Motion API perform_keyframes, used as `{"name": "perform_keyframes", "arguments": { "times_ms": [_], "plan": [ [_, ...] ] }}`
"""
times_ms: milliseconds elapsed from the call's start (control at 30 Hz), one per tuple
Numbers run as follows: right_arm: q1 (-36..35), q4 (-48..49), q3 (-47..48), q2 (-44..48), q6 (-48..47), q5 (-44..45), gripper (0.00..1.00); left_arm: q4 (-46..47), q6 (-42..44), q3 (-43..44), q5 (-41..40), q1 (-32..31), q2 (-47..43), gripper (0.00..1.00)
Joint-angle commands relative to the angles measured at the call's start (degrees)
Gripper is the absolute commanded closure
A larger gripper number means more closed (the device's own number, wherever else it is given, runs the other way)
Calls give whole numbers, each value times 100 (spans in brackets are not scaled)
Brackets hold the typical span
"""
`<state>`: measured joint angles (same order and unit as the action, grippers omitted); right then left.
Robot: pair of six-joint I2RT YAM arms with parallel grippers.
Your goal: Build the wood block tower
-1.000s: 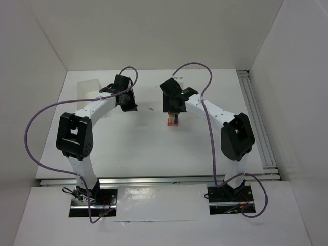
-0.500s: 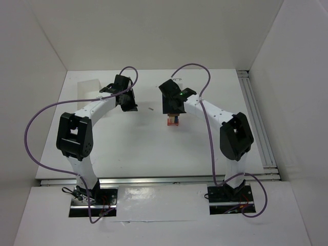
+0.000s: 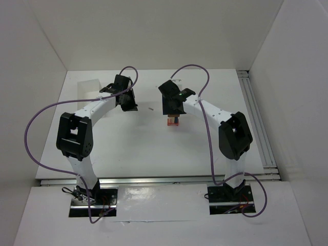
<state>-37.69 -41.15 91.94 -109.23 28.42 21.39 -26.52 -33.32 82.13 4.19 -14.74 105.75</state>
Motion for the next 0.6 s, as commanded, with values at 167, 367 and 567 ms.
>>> {"name": "perform_keyframes", "arguments": {
  "times_ms": [167,367,567],
  "plan": [
    [-63,10,210,-28,-48,32,42,112,-43,-30,30,33,-169,100],
    [-63,10,210,-81,-48,32,40,112,-43,-83,30,33,-169,100],
    [-116,-51,263,-81,-48,32,39,112,-43,-83,30,33,-169,100]
  ]
}}
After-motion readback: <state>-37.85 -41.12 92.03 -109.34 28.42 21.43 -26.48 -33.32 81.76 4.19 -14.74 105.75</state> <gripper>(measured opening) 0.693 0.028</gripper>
